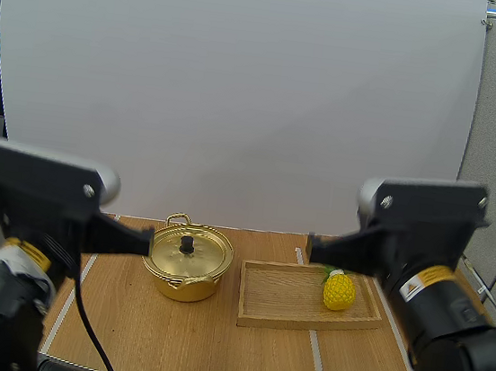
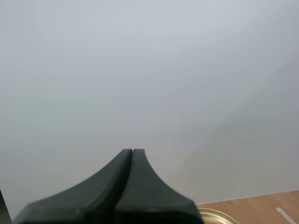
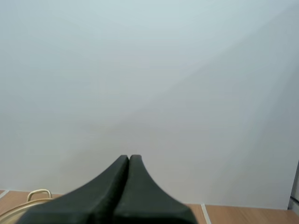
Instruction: Open the pot, put the pineapple inside, and close it
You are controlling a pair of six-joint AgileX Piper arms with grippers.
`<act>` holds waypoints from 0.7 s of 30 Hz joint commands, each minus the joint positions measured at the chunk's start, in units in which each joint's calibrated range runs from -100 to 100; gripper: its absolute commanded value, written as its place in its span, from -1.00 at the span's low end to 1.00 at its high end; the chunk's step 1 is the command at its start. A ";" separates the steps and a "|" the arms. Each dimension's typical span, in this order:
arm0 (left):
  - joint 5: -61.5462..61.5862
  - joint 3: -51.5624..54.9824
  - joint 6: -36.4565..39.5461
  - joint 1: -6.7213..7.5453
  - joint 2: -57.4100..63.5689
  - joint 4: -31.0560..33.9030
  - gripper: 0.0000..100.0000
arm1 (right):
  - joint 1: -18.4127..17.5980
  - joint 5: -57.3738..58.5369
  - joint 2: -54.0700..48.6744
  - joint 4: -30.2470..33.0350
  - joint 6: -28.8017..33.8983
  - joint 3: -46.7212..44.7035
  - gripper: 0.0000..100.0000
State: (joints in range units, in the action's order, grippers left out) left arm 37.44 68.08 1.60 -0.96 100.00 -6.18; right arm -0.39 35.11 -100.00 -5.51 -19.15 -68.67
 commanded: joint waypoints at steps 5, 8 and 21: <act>19.86 -12.89 -0.23 -0.12 0.00 0.68 -1.00 | 0.13 20.01 0.00 -0.18 0.17 10.87 -1.00; 26.44 -17.00 -0.23 -0.12 0.00 0.68 -1.00 | 0.13 29.38 0.00 -0.02 0.17 14.69 -1.00; 29.70 -19.41 -0.23 -0.12 -9.11 0.43 -1.00 | 0.13 46.79 6.64 5.51 0.59 18.42 -1.00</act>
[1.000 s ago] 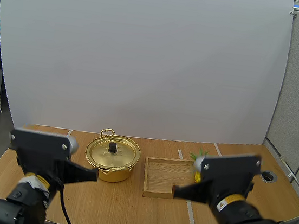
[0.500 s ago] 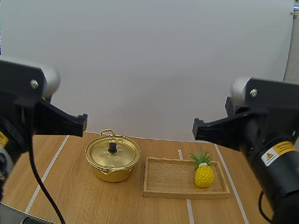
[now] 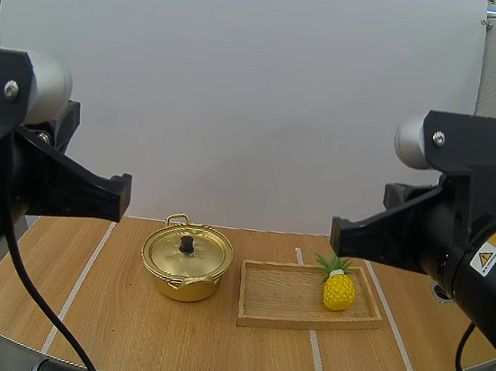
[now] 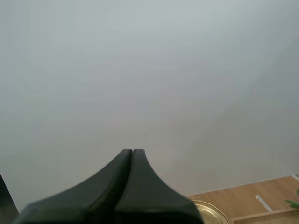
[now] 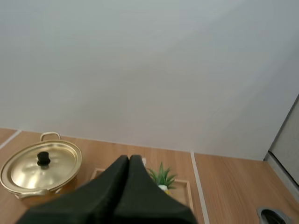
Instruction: Open the pot, put the pineapple inside, and close it
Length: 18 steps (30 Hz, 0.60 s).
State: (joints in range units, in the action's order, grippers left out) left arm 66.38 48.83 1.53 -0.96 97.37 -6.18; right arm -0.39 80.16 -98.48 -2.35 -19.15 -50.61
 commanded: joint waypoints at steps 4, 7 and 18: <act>-0.07 -0.15 -1.66 -0.12 -15.05 -0.98 -1.00 | 0.13 2.30 11.13 2.35 1.26 0.37 -1.00; -2.27 -0.15 -4.29 -0.12 -21.15 -3.33 -1.00 | 0.13 2.45 15.39 2.35 1.37 0.37 -1.00; -4.25 -0.15 -14.51 -0.12 -38.79 -14.37 -1.00 | 0.13 2.45 29.05 6.23 7.22 0.37 -1.00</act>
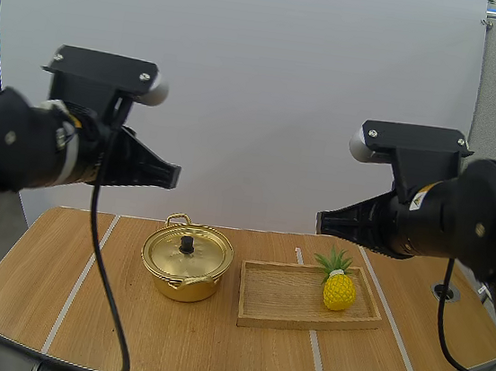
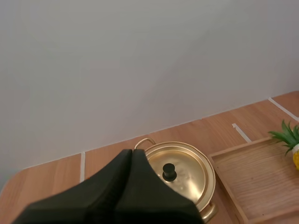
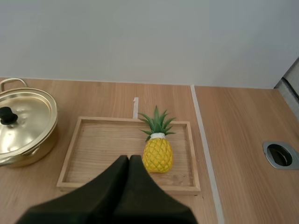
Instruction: Open the pot, put the pineapple inside, and close it
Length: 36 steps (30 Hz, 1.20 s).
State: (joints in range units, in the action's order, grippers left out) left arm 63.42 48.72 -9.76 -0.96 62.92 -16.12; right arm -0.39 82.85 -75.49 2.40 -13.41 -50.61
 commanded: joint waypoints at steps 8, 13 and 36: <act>-2.18 -0.04 -4.58 -0.12 -15.38 -5.12 -1.00 | 0.13 2.14 13.64 1.49 1.90 0.37 -1.00; -4.40 -0.04 -4.58 -0.12 -19.97 -5.12 -0.86 | 0.13 2.36 15.26 1.49 1.90 0.37 -1.00; -4.15 -0.04 -14.27 -0.12 -20.52 -5.42 1.00 | 0.13 3.05 15.27 1.73 1.90 0.37 1.00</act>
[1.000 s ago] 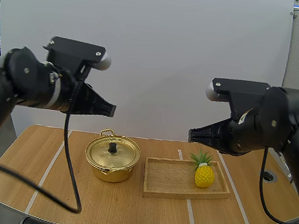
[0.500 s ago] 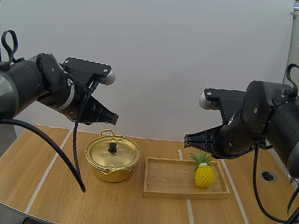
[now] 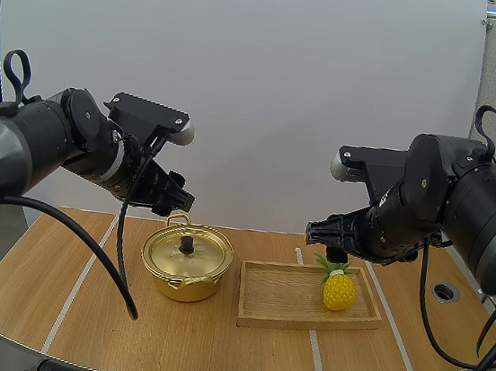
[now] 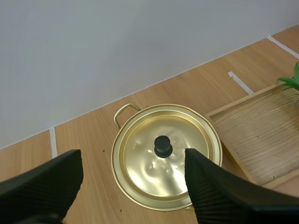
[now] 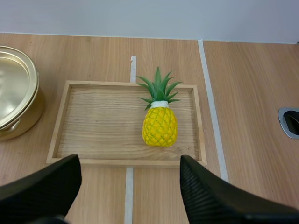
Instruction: Open the pot, put the pineapple inside, and close it
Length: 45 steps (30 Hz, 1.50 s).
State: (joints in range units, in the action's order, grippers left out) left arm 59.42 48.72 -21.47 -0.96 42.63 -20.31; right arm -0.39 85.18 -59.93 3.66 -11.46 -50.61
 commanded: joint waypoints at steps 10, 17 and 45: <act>-0.45 -0.73 -11.59 3.03 -9.49 -5.09 1.00 | 0.13 0.72 -0.29 0.47 -0.05 0.37 1.00; 0.35 -7.36 -11.40 4.87 -20.73 -4.69 1.00 | 0.13 0.72 -0.29 0.47 -0.05 0.37 1.00; 3.65 -17.37 -6.96 4.87 -43.26 2.73 1.00 | 0.13 0.72 -0.29 0.47 -0.05 0.37 1.00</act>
State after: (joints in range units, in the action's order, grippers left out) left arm 63.50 31.76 -28.65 3.65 -0.34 -17.87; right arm -0.39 86.14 -59.93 3.66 -11.46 -50.61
